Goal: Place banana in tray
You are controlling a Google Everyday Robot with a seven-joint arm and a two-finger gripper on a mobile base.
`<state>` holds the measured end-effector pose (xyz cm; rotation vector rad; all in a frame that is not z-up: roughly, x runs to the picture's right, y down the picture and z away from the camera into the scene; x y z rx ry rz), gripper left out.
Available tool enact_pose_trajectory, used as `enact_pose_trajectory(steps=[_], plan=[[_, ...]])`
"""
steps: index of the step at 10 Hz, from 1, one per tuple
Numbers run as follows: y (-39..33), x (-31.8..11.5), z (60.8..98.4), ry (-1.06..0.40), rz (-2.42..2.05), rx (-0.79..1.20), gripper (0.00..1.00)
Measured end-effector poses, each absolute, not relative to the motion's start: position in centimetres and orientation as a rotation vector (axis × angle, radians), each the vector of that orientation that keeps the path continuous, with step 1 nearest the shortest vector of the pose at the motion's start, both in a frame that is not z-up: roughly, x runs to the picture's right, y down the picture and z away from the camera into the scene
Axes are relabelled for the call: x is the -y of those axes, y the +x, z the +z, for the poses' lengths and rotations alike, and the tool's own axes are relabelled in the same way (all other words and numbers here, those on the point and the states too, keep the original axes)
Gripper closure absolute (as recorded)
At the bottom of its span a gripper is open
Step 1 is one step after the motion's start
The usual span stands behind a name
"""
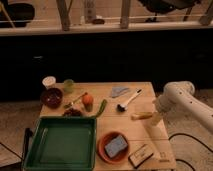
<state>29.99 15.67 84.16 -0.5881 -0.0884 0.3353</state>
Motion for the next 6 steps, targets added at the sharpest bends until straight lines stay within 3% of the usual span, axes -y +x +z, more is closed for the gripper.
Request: enact_pose_trajectory(steps=[6], plan=[[29.51, -16.54, 85.13, -0.603, 0.338, 0.105, 0.2]])
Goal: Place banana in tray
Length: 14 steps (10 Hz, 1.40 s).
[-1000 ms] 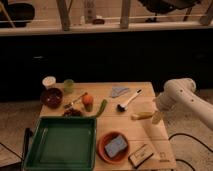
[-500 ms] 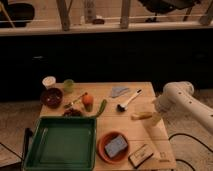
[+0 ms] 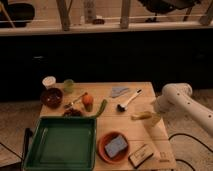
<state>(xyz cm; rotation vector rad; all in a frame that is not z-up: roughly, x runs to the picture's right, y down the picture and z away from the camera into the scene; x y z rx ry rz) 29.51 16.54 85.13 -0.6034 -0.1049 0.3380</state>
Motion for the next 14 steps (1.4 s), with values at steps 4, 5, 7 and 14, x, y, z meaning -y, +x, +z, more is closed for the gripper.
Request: enact_pose_trajectory(steps=[4, 5, 7, 14], plan=[[29.3, -17.0, 85.6, -0.616, 0.338, 0.112, 0.2], [29.2, -17.1, 85.7, -0.617, 0.338, 0.114, 0.2], [29.1, -17.5, 85.9, -0.623, 0.337, 0.118, 0.2], [28.5, -18.3, 86.4, -0.639, 0.335, 0.128, 0.2]])
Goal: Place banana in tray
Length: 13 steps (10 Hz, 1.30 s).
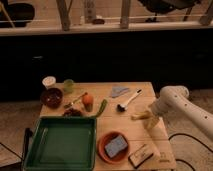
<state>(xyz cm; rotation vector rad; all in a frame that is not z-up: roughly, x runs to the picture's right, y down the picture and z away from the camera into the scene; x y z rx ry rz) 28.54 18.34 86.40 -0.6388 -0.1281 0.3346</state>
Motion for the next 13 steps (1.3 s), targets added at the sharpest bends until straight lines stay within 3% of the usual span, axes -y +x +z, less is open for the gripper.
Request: enact_pose_trajectory(steps=[13], plan=[[28.0, -19.6, 86.9, -0.659, 0.339, 0.134, 0.2]])
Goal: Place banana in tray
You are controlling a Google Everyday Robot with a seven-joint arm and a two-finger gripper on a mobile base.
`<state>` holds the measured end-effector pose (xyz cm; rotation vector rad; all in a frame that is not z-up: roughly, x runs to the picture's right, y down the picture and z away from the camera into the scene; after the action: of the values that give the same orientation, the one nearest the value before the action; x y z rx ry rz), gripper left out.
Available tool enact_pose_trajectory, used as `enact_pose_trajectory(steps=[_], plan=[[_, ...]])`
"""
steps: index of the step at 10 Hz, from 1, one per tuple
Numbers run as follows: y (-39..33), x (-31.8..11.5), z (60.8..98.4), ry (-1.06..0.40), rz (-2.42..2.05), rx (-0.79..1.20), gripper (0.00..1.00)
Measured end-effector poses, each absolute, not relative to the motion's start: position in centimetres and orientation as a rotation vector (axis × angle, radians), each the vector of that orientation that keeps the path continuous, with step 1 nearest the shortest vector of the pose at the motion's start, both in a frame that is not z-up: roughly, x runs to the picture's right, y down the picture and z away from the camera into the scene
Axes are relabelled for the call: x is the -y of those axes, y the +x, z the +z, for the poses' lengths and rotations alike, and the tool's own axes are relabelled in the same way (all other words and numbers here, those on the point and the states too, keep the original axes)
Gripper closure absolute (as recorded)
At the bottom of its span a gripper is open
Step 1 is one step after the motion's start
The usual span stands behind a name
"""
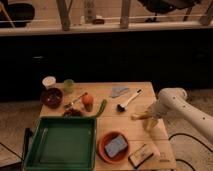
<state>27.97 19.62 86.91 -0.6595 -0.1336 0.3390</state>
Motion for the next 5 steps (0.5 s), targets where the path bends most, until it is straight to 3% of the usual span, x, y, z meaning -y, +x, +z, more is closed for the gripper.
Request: enact_pose_trajectory(steps=[5], plan=[[27.83, -20.02, 86.95, -0.663, 0.345, 0.135, 0.2]])
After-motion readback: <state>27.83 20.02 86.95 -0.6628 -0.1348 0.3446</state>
